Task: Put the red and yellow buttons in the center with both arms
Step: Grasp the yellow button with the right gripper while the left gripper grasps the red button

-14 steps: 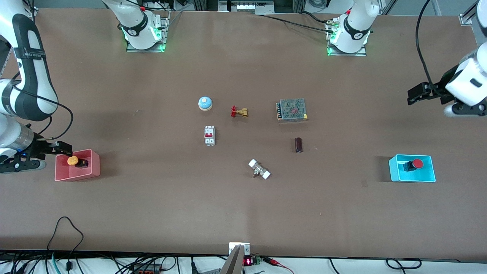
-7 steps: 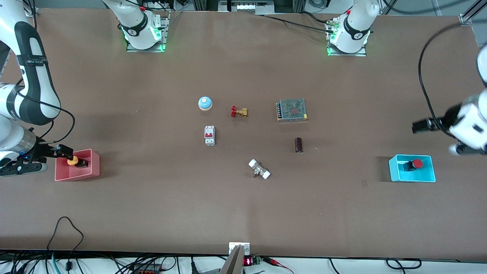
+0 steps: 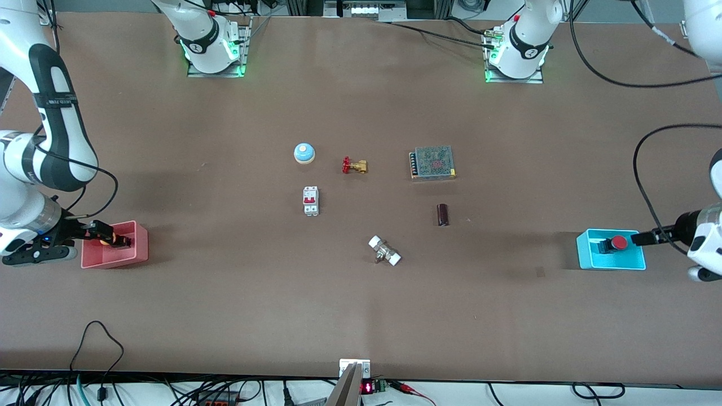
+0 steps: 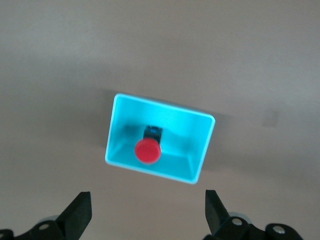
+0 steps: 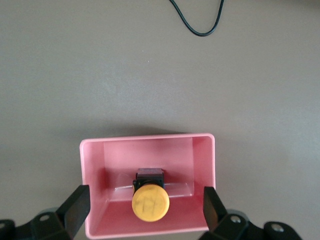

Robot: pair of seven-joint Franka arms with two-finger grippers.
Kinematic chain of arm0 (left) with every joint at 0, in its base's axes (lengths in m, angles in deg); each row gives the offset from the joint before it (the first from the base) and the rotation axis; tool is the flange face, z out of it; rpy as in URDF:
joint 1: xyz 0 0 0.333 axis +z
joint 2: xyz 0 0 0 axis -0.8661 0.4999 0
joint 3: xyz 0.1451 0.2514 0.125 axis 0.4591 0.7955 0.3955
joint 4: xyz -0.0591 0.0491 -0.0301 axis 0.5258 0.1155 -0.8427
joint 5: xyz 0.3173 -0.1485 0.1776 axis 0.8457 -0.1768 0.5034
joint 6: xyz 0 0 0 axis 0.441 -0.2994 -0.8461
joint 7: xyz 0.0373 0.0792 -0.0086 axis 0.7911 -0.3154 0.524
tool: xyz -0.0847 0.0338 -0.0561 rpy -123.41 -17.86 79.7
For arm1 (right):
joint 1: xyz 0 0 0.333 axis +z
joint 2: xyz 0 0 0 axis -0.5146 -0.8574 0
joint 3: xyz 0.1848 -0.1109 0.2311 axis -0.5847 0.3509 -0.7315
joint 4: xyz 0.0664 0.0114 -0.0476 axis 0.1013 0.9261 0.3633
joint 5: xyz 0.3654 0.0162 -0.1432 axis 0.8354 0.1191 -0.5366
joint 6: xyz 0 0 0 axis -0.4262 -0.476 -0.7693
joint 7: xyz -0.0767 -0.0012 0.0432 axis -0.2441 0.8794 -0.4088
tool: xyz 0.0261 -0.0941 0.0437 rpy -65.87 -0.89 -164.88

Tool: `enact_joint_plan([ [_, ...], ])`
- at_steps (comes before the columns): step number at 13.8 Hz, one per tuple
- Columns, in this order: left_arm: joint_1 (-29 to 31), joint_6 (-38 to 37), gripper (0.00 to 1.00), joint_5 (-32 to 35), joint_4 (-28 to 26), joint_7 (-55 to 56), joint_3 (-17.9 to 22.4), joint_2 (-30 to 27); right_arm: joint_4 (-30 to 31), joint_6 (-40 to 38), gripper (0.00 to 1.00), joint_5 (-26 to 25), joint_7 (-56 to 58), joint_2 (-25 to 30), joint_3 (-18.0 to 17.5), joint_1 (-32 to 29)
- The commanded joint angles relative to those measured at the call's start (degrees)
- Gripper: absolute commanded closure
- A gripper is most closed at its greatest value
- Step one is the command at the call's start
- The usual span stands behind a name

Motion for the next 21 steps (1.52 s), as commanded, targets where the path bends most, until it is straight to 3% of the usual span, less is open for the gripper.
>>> enact_joint_plan([
  [1,0.58,4.31,0.0,-0.41,0.85,-5.33,-0.07,3.75,-0.38,1.62,0.0,0.28,0.86,-1.46,-0.67,-0.82],
  [6,1.47,23.99,0.0,-0.68,-14.26,-7.98,-0.07,3.67,-0.3,3.29,0.0,0.37,1.82,-2.96,-0.75,-0.91],
  [13,1.91,26.3,0.01,-0.85,-18.06,-8.33,-0.25,3.94,-0.3,3.38,0.0,0.02,9.03,-4.54,-0.67,-0.91],
  [15,1.9,26.22,0.2,-0.77,-18.06,-8.33,-0.25,3.94,-0.03,4.34,0.0,-0.15,10.44,-4.98,-0.67,-0.91],
  [17,1.82,25.87,0.52,-0.68,-17.98,-8.51,-0.25,3.94,0.23,4.43,0.0,-0.33,10.53,-5.42,-0.67,-1.17],
  [19,1.73,25.78,0.6,-0.68,-17.54,-9.99,-0.25,3.94,0.5,4.43,0.0,-0.42,12.37,-5.42,-0.67,-1.26],
  [21,1.73,25.78,0.6,-0.42,-16.4,-10.88,-0.16,3.85,0.93,4.08,0.0,-0.33,13.6,-5.25,-0.67,-1.7],
])
